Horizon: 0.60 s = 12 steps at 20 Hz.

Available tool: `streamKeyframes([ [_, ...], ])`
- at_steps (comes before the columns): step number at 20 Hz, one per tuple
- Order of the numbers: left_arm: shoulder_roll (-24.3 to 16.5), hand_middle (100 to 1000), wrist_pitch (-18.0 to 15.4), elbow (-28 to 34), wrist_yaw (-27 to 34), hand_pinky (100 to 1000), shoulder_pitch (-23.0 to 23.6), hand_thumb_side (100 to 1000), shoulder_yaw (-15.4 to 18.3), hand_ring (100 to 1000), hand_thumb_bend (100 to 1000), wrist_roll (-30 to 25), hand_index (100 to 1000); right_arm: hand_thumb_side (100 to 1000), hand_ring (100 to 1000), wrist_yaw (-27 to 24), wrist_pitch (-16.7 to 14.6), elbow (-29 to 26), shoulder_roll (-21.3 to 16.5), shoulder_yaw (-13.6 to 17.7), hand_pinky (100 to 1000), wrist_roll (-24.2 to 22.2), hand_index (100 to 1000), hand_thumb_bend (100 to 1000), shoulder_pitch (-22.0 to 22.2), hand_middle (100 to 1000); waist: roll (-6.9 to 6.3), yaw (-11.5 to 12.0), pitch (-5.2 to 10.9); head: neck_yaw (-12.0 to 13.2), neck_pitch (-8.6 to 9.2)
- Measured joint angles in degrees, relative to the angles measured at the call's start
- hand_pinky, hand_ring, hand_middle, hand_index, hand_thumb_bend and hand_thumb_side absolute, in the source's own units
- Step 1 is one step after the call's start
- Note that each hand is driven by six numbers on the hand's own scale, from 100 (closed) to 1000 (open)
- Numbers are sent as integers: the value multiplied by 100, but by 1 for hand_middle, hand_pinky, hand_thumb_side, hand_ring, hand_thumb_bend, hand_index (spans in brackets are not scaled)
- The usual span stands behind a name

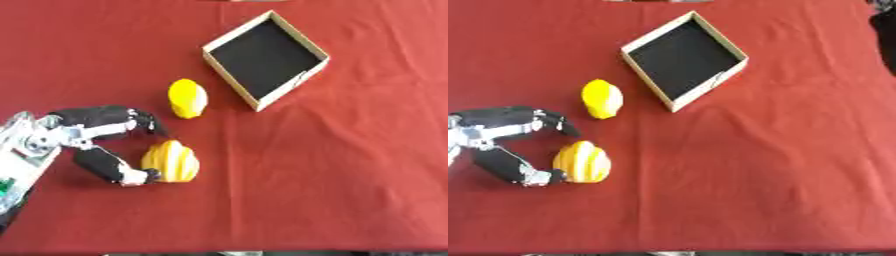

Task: Pick up objects on the table and place them in the box.

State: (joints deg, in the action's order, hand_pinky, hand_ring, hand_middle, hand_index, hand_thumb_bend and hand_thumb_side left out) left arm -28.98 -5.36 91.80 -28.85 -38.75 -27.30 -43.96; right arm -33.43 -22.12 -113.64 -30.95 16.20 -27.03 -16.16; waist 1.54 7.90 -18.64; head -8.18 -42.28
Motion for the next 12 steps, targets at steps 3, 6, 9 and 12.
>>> streamKeyframes([
  [3,57,793,-57,-55,-118,873,7,482,-3,818,343,64,852,476,873,0,9,0,10,0,934,-8,776,100,1,624,4,-1,-2,2,0],
  [6,113,759,-97,-112,-216,843,15,462,-3,785,289,179,801,477,874,0,26,0,34,1,935,-20,776,100,3,623,8,-1,-2,2,0],
  [9,181,706,-86,-173,-262,802,21,422,0,741,187,360,729,478,875,0,43,0,49,3,936,-26,777,100,8,623,11,-1,-2,2,0],
  [12,229,664,-31,-215,-258,777,37,377,5,706,100,574,693,479,875,0,60,0,57,14,937,-26,777,100,11,623,19,-1,-2,2,0],
])
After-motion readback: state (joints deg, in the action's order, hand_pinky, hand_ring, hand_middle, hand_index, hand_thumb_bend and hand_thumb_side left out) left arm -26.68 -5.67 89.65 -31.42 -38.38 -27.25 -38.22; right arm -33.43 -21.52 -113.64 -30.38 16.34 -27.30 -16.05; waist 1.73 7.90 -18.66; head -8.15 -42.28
